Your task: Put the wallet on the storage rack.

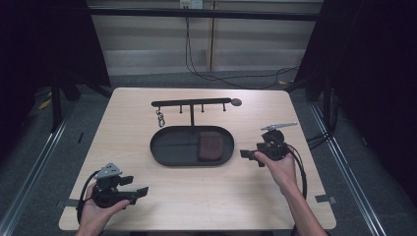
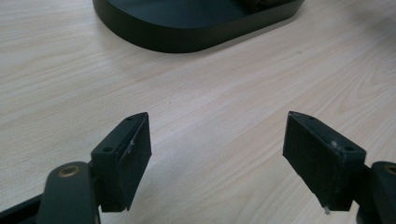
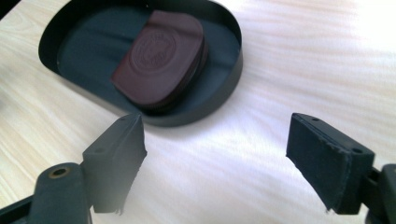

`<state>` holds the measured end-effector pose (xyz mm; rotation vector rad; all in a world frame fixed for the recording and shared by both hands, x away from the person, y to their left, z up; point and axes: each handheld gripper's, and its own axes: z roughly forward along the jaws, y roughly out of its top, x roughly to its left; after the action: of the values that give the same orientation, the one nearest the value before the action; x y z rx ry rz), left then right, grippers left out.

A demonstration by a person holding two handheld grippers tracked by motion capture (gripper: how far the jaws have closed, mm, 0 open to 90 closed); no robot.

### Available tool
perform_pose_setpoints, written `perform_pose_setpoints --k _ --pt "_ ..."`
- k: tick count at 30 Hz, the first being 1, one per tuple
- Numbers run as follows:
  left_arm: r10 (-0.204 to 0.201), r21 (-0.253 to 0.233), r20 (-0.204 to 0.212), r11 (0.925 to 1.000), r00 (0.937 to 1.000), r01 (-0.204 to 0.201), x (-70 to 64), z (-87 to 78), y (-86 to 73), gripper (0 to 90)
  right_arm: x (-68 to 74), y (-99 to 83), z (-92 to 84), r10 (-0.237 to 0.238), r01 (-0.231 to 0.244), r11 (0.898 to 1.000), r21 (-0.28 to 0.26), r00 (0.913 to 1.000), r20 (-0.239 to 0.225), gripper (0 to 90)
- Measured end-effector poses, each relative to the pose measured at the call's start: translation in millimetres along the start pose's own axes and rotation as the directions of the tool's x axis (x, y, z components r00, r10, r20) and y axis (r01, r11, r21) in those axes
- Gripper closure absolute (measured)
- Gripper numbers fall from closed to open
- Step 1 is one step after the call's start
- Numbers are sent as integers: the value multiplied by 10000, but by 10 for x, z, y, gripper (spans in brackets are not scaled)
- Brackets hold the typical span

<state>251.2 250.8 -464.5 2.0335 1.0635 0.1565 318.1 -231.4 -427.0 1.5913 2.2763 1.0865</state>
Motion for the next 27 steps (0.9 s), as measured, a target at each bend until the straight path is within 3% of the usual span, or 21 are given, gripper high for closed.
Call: perform_pose_setpoints --k 13,18,27 --pt "-31 166 -146 9999 9999 33 7 14 8 246 -32 -452 -209 103 -95 9988 -476 9998 174 184" --pt "-39 204 -134 9998 9999 42 8 19 1 246 -36 -668 -262 251 -244 9984 -501 9996 141 184" --pt "88 413 -214 9991 9997 -79 -12 39 -10 250 -71 -869 -315 205 -191 9990 -406 9992 336 198"
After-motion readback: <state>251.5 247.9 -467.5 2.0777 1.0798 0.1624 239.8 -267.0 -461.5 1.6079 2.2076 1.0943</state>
